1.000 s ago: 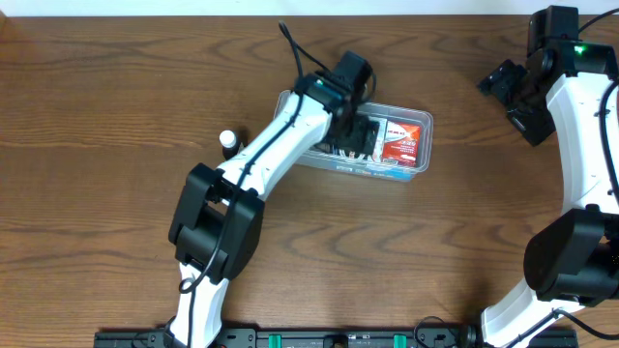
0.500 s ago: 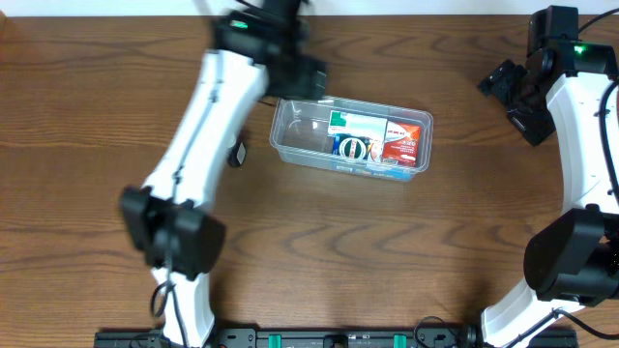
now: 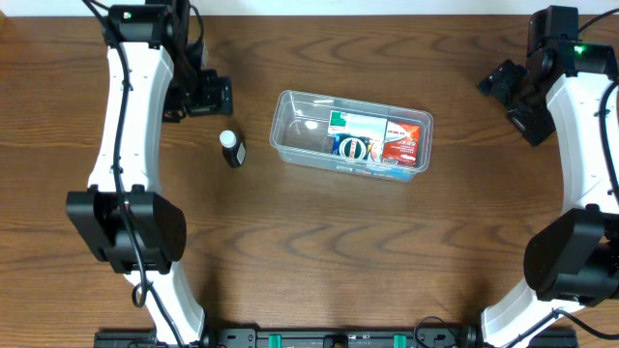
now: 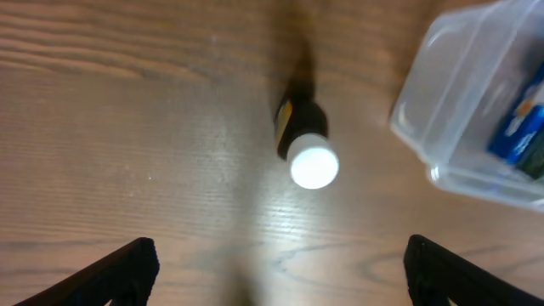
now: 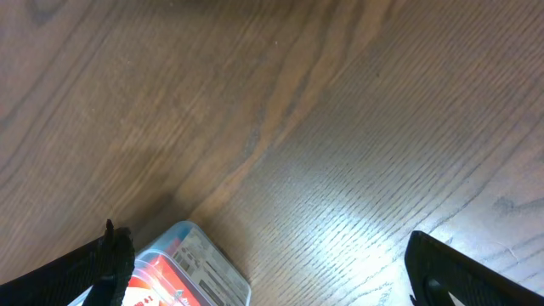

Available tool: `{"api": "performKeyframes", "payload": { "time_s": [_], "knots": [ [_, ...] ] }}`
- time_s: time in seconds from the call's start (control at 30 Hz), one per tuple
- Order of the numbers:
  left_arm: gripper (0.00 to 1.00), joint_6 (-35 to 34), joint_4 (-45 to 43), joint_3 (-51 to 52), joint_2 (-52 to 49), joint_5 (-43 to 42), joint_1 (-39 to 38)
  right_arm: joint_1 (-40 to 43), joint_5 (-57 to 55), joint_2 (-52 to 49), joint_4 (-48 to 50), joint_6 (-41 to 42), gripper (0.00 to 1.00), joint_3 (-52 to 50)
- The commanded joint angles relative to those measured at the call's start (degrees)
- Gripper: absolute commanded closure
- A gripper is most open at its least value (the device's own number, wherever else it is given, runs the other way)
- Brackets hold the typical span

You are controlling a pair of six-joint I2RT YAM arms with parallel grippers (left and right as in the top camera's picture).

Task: Pack container
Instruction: 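Move the left gripper to the black bottle and grasp it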

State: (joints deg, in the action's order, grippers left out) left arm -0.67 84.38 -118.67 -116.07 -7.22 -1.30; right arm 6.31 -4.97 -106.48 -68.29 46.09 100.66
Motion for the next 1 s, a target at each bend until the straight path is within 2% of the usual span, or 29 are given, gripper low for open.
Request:
{"api": "performKeyframes", "payload": {
  "time_s": [0.0,0.33,0.63,0.97],
  "knots": [
    [0.1,4.74,-0.59,2.54,-0.07,-1.16,-0.02,0.39,-1.01,-0.35,-0.09,0.59,0.01,0.02],
    [0.1,4.72,-10.47,16.44,-0.07,-1.38,-1.03,0.39,-1.01,-0.35,-0.07,0.59,0.01,0.02],
    [0.12,5.2,-17.88,21.84,-0.07,-1.33,-2.97,0.39,-1.01,-0.35,-0.07,0.59,0.01,0.02],
    [0.44,5.18,-20.35,22.56,-0.11,-0.87,-3.5,0.39,-1.01,-0.35,-0.07,0.59,0.01,0.02]
  ]
}}
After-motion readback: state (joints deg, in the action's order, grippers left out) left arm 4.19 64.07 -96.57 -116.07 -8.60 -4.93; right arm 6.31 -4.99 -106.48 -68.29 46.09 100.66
